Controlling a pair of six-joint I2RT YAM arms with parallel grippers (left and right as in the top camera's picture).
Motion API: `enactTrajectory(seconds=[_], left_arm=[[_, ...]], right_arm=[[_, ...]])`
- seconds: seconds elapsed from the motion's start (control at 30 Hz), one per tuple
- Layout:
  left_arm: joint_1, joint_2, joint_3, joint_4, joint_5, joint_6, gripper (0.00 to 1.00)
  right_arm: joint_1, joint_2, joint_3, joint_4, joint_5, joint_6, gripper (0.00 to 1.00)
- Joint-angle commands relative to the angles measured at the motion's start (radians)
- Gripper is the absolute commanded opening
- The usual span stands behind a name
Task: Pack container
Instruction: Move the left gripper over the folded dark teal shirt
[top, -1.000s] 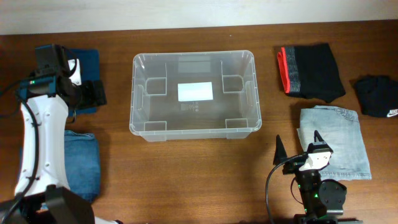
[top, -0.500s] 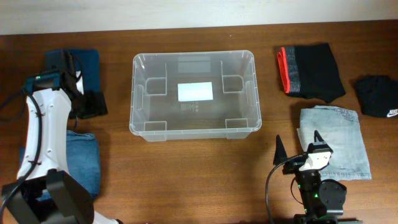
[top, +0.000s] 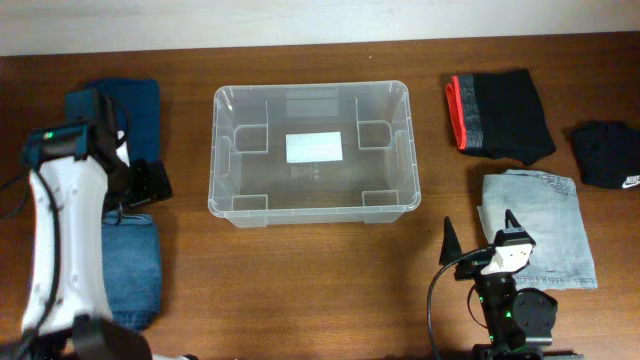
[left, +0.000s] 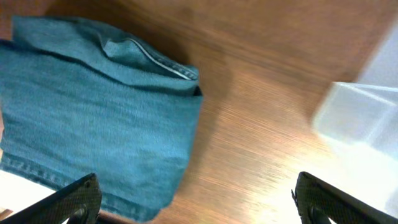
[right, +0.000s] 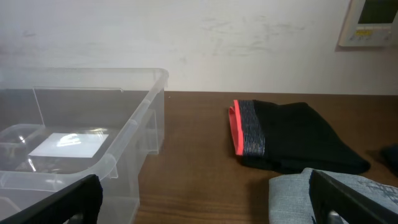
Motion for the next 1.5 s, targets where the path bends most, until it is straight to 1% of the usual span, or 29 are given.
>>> enactTrajectory(seconds=[0.0, 0.13, 0.27, 0.37, 0.5, 0.63, 0.67, 0.8, 0.9, 1.03, 1.17, 1.23, 1.37, 1.47], left_arm=[[0.002, -0.117, 0.008, -0.019, 0.064, -0.023, 1.00], [0.002, -0.223, -0.005, -0.045, 0.062, -0.024, 0.99], [0.002, -0.335, -0.038, -0.055, 0.062, -0.064, 0.99], [0.002, -0.414, -0.081, -0.059, 0.058, -0.073, 0.99], [0.002, -0.469, -0.156, -0.124, 0.008, -0.104, 0.99], [0.002, -0.472, -0.259, -0.175, -0.158, -0.124, 0.99], [0.002, -0.470, -0.279, -0.174, -0.176, -0.140, 0.99], [0.002, -0.439, -0.322, -0.153, -0.197, -0.137, 0.99], [-0.006, -0.407, -0.330, -0.119, -0.182, -0.020, 0.99], [-0.026, -0.377, -0.330, -0.056, -0.185, 0.012, 0.99], [-0.039, -0.361, -0.330, 0.066, -0.142, 0.009, 0.99], [-0.039, -0.361, -0.330, 0.134, -0.072, 0.008, 0.99], [-0.039, -0.361, -0.330, 0.216, 0.058, 0.008, 1.00], [-0.039, -0.361, -0.330, 0.238, 0.148, 0.008, 0.99]], right_arm=[[-0.007, -0.009, -0.005, -0.005, -0.006, -0.003, 0.99], [-0.007, -0.009, -0.005, -0.005, -0.006, -0.003, 0.99], [-0.007, -0.009, -0.005, -0.005, -0.006, -0.003, 0.99], [-0.007, -0.009, -0.005, -0.005, -0.006, -0.003, 0.99], [-0.007, -0.009, -0.005, -0.005, -0.006, -0.003, 0.99], [-0.007, -0.009, -0.005, -0.005, -0.006, -0.003, 0.98], [-0.007, -0.009, -0.005, -0.005, -0.006, -0.003, 0.99], [-0.007, -0.009, -0.005, -0.005, -0.006, -0.003, 0.99], [-0.007, -0.009, -0.005, -0.005, -0.006, -0.003, 0.99], [-0.007, -0.009, -0.005, -0.005, -0.006, -0.003, 0.99], [-0.007, -0.009, -0.005, -0.005, -0.006, -0.003, 0.99], [-0.007, -0.009, -0.005, -0.005, -0.006, -0.003, 0.99], [-0.007, -0.009, -0.005, -0.005, -0.006, -0.003, 0.99], [-0.007, -0.009, -0.005, -0.005, -0.006, -0.003, 0.99]])
